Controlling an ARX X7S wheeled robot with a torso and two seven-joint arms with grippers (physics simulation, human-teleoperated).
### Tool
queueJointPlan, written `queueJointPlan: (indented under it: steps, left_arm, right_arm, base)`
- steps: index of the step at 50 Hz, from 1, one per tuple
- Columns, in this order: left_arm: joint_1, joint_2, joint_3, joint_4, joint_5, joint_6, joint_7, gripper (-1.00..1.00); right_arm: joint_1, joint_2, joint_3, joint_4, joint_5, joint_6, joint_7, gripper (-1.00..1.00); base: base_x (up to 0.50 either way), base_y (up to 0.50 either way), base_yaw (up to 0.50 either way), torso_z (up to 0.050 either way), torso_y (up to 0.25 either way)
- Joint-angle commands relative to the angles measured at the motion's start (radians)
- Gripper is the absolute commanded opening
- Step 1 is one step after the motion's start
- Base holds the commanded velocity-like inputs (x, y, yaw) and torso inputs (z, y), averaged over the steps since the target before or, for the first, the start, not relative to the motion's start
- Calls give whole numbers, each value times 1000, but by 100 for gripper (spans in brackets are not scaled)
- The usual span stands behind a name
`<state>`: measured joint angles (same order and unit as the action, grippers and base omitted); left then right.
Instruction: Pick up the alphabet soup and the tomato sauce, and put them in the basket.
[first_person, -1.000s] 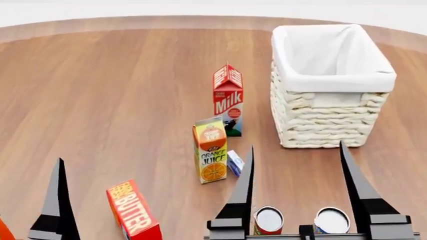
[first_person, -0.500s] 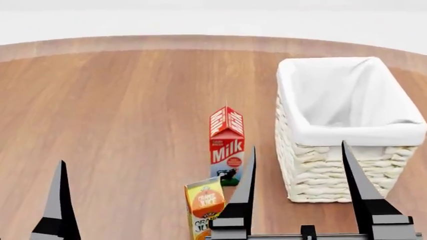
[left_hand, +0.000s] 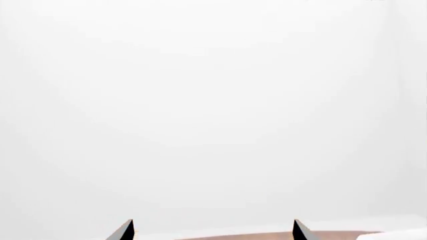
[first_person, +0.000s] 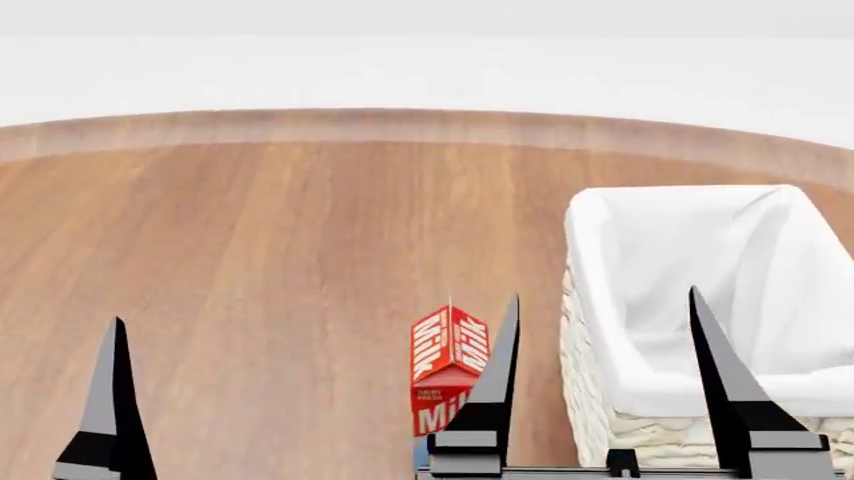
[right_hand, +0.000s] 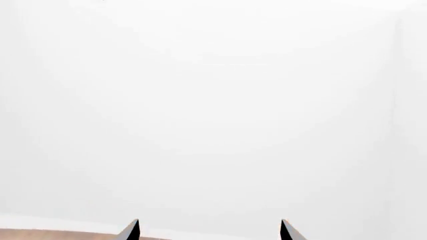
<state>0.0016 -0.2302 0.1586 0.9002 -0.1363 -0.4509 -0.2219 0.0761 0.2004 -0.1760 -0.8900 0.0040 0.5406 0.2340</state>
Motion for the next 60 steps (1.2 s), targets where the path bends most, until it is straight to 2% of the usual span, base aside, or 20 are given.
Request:
queueJointPlan:
  steps: [1, 6, 60]
  left_arm:
    - [-6, -6, 1, 16, -14, -15, -10, 100]
    - [-5, -12, 1, 20, -19, -15, -15, 100]
    - [-5, -39, 0, 7, -66, -1, -44, 100]
  right_arm:
    - [-14, -3, 10, 6, 36, -41, -1, 100]
    - [-22, -6, 16, 13, 64, -63, -7, 100]
    - [-20, 28, -12, 27, 85, -75, 21, 100]
  base:
    - [0, 0, 0, 0, 0]
    - [0, -75, 0, 0, 0]
    - [0, -500, 0, 0, 0]
